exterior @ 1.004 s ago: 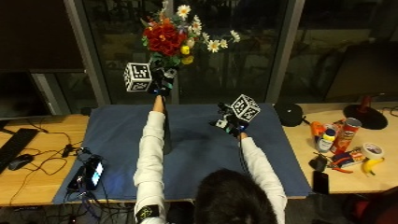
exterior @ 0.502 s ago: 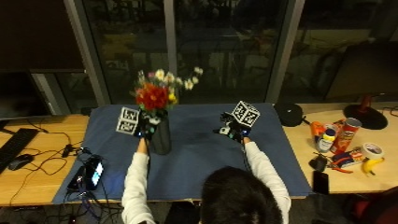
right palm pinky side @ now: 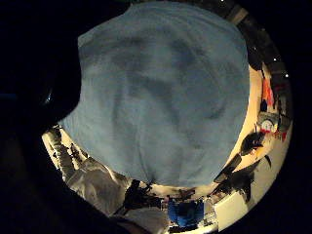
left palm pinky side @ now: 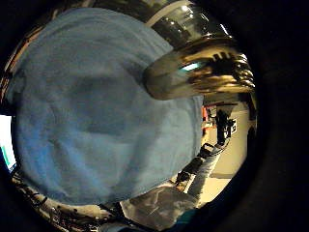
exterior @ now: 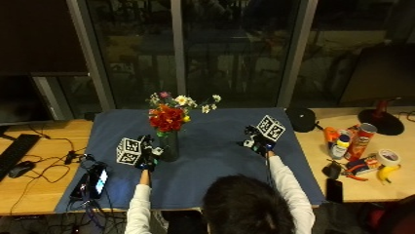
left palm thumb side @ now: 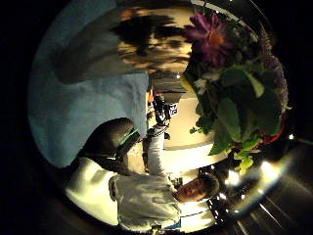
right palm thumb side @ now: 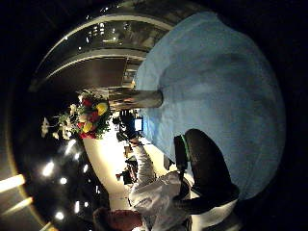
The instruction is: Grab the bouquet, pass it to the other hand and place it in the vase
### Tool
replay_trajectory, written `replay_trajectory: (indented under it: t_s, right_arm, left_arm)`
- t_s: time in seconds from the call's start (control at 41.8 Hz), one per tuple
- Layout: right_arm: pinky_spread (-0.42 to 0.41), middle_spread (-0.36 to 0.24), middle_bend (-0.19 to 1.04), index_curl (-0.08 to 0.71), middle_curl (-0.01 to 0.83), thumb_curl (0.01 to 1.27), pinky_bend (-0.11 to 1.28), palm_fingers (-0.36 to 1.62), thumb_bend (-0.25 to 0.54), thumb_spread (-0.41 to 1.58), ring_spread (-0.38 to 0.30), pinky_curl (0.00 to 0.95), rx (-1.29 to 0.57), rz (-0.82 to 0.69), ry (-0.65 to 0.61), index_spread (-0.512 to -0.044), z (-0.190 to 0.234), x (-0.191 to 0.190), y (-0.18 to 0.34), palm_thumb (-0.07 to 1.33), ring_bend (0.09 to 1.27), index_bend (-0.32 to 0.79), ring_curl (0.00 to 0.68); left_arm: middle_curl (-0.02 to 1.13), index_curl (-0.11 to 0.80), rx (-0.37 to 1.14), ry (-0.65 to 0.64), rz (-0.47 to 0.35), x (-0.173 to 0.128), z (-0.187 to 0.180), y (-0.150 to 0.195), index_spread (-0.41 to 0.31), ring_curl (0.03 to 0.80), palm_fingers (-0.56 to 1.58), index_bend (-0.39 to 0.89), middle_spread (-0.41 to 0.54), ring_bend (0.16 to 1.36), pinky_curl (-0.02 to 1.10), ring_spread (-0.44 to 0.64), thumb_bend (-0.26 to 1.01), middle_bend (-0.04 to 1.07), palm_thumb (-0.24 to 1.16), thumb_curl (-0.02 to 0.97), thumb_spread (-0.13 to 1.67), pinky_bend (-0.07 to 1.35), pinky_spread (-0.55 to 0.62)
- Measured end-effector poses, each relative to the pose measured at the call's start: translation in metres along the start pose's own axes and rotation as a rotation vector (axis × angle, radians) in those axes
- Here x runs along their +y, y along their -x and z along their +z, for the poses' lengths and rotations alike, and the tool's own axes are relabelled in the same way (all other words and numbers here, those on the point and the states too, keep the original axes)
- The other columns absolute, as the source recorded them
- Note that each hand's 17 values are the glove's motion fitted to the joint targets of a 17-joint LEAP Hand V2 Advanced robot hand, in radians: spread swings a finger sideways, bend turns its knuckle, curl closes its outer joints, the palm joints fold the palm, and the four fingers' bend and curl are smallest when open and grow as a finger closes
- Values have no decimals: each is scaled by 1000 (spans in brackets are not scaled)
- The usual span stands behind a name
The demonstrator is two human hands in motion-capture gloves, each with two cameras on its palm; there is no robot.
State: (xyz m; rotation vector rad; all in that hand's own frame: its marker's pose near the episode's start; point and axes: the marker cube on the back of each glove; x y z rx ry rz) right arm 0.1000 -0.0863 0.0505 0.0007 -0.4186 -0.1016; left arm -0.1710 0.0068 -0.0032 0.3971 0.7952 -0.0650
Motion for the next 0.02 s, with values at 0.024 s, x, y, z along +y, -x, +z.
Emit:
replay_trajectory:
  t_s: [0.024]
  right_arm:
    - [261, 31, 166, 355, 305, 408, 397, 165, -23, 1040, 137, 320, -3, 6, 2, -285, 0, 0, 0, 650, 271, 186, 260]
  left_arm:
    - [302, 138, 8, 20, -17, 0, 3, 3, 227, 346, -229, 40, 490, 554, 363, 513, -36, 159, 439, 436, 839, 422, 499]
